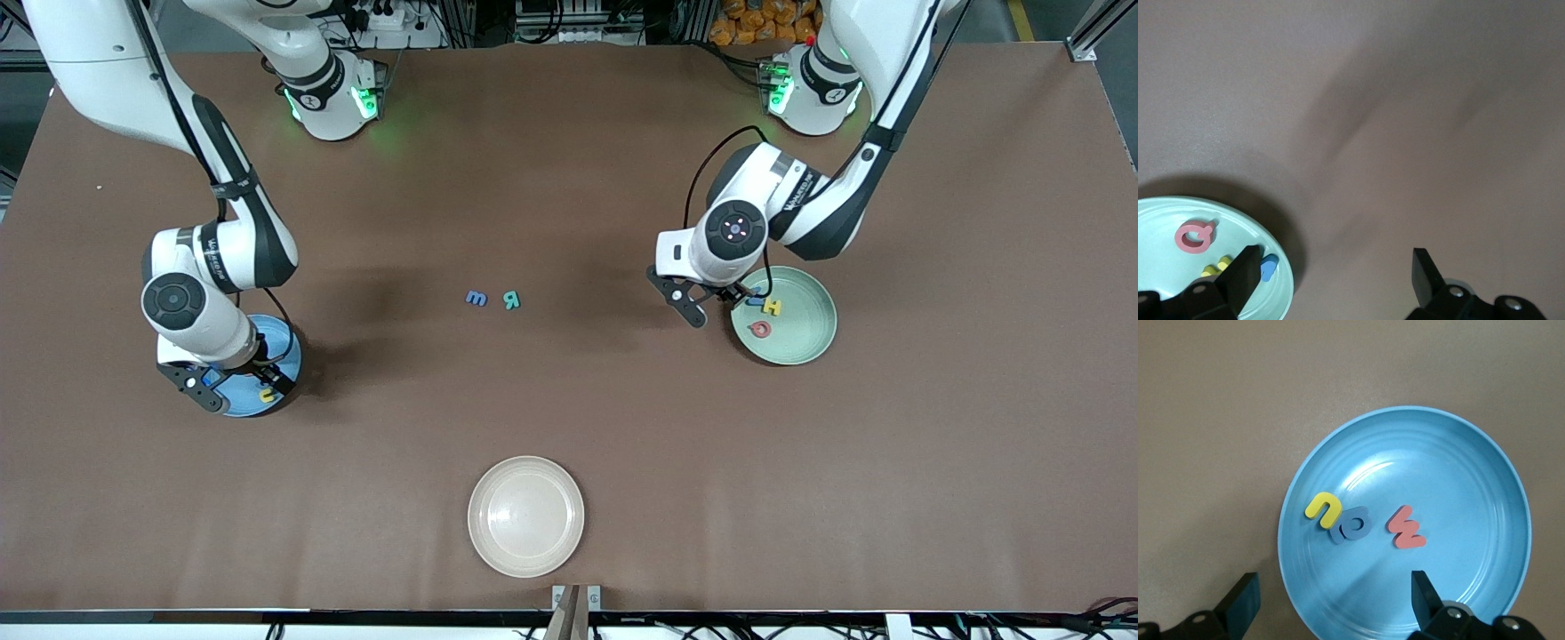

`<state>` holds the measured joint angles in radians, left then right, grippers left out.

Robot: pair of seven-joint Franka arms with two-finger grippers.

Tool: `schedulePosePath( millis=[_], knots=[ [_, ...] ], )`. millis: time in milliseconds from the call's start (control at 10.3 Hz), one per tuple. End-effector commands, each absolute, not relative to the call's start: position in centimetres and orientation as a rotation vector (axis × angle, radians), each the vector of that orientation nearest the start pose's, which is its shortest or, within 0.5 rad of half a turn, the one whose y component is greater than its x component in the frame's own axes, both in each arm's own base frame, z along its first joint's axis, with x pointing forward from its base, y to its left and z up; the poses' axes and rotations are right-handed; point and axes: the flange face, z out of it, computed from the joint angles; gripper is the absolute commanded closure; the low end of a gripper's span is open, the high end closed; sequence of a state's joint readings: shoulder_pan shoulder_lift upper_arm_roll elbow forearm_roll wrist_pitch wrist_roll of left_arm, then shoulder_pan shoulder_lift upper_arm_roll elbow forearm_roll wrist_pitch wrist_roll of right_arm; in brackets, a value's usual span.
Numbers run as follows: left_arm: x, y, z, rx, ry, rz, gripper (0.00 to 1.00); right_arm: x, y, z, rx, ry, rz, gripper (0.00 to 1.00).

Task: Sort upper and lower case letters into plates
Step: 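Place the yellow n on the blue plate while the left gripper withdraws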

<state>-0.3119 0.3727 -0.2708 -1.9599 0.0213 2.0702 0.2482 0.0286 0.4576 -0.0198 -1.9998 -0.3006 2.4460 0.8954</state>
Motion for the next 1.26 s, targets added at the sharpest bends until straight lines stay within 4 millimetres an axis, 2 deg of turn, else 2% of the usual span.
schedulePosePath(
  millis=[0, 193, 387, 580, 676, 870, 1063, 1160],
  knots=[
    [49.7, -32.6, 28.3, -2.964, 1.204, 0.419, 0.00, 60.9, 0.6, 23.0, -3.163, 1.048, -0.125, 0.00],
    [49.7, -33.4, 28.8, -3.025, 1.106, 0.413, 0.00, 60.9, 1.2, 23.0, -3.134, 1.067, -0.110, 0.00],
    [50.7, -34.4, 29.8, -3.076, 1.008, 0.381, 0.00, 60.6, 2.2, 22.8, -3.132, 1.067, -0.084, 0.00],
    [50.4, -38.0, 31.1, -3.148, 0.854, 0.355, 0.00, 60.5, 2.1, 22.8, -3.136, 1.078, -0.061, 0.00],
    [49.8, -39.3, 31.0, -3.159, 0.786, 0.359, 0.00, 60.5, 2.1, 22.7, -3.137, 1.079, -0.057, 0.00],
    [50.2, -40.7, 30.1, -3.199, 0.729, 0.374, 0.00, 60.6, 2.4, 22.8, -3.112, 1.099, -0.048, 0.00],
    [50.1, -44.6, 29.1, -3.268, 0.716, 0.337, 0.00, 60.6, 3.9, 23.3, -3.084, 1.102, -0.040, 0.00],
    [50.3, -46.2, 28.0, -3.296, 0.665, 0.303, 0.00, 60.4, 4.0, 23.4, -3.084, 1.107, -0.023, 0.00]
  ],
)
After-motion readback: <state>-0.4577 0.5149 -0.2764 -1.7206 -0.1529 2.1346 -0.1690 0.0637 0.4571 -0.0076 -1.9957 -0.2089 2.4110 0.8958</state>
